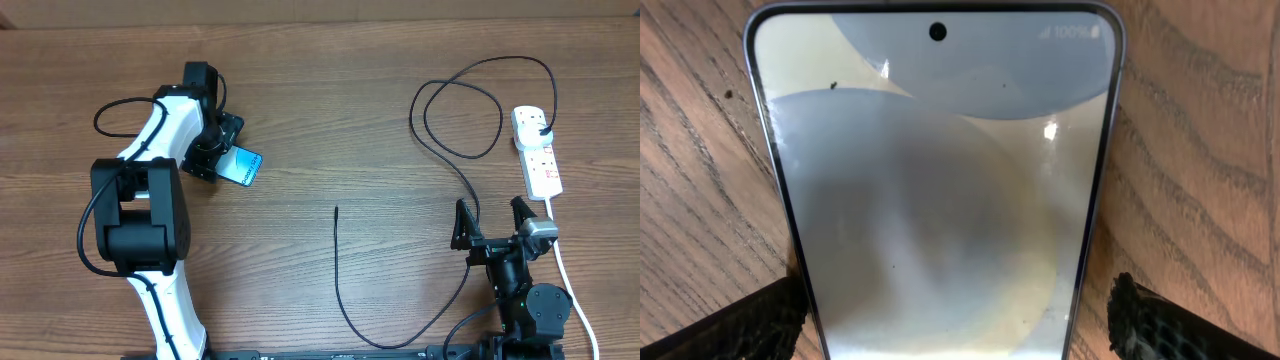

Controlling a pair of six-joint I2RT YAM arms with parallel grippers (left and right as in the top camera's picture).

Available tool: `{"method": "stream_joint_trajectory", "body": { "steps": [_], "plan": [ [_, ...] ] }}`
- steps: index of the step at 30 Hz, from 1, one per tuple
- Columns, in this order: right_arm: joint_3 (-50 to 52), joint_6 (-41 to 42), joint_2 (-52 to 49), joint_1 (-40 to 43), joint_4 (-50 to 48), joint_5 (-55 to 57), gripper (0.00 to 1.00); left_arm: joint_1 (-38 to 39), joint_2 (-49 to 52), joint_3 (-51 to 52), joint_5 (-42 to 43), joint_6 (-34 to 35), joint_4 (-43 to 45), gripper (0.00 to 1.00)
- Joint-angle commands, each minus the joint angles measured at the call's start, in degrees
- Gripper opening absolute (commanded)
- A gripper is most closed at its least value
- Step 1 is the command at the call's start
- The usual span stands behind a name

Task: Plug charger to phone and switch on socket
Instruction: 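Close the left gripper on the phone's sides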

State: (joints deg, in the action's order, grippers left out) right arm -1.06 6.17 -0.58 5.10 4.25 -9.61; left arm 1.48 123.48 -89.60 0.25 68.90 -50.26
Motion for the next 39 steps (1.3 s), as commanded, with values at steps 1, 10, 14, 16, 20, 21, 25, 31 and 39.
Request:
{"method": "stream_joint_trajectory", "body": {
  "steps": [1, 10, 14, 16, 20, 21, 25, 31, 39],
  "plan": [
    [0.59, -0.26, 0.42, -0.33, -0.24, 0.39, 1.0, -0.11, 2.89, 2.64, 3.48, 0.98, -0.46, 1.0],
    [0.59, -0.26, 0.42, -0.33, -0.22, 0.39, 1.0, -0.13, 2.89, 2.36, 3.82, 0.92, -0.07, 1.0],
    [0.59, -0.26, 0.42, -0.33, -0.22, 0.39, 1.0, -0.11, 2.89, 0.52, 3.85, 0.46, -0.9, 1.0],
    [0.59, -0.26, 0.42, -0.33, -0.22, 0.39, 1.0, -0.11, 2.89, -0.61, 3.8, 0.37, -1.77, 1.0],
    [0.59, -0.26, 0.42, -0.33, -0.24, 0.39, 1.0, -0.11, 2.89, -2.62, 3.56, 0.5, -4.15, 1.0],
    [0.59, -0.26, 0.42, -0.33, -0.24, 0.39, 1.0, -0.11, 2.89, -2.99, 3.45, 0.57, -4.68, 1.0],
    [0.59, -0.26, 0.42, -0.33, -0.22, 0.39, 1.0, -0.13, 2.89, -4.13, 0.79, 2.12, -7.96, 1.0],
    [0.59, -0.26, 0.42, -0.33, -0.22, 0.39, 1.0, -0.11, 2.89, -4.17, -0.92, 1.97, -8.15, 1.0],
    [0.59, -0.26, 0.42, -0.33, -0.24, 0.39, 1.0, -0.11, 2.89, -4.15, -1.92, 1.79, -5.03, 1.0]
  ]
}}
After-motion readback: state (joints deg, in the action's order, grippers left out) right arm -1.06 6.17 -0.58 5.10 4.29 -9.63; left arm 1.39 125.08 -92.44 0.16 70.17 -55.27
